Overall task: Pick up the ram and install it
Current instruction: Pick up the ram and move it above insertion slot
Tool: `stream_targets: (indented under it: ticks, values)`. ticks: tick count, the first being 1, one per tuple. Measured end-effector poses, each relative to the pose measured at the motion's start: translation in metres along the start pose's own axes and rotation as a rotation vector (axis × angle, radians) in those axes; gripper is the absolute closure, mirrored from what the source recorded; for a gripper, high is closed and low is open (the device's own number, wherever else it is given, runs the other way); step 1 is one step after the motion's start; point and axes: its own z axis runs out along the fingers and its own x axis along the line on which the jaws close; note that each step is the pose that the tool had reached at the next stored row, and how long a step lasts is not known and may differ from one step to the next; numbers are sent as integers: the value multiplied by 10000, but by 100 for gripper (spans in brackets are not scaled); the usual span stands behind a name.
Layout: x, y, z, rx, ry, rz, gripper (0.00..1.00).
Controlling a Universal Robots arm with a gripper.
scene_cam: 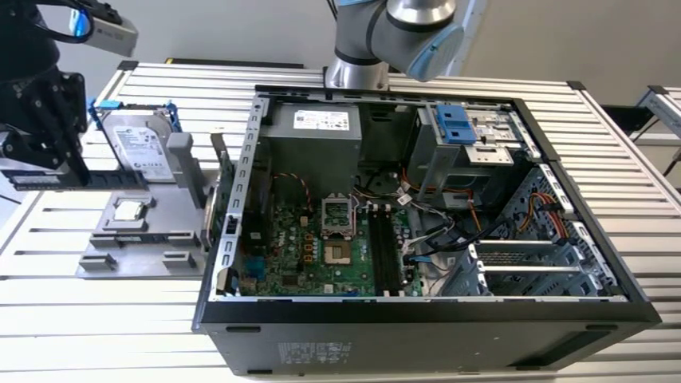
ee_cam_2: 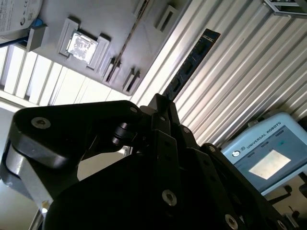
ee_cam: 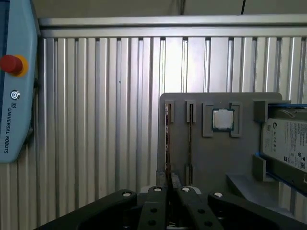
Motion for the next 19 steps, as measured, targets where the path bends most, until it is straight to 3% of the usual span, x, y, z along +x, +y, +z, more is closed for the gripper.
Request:
stream_targets:
  ticks: [19]
  values:
    - [12, 1, -141, -1, 5, -1, 100]
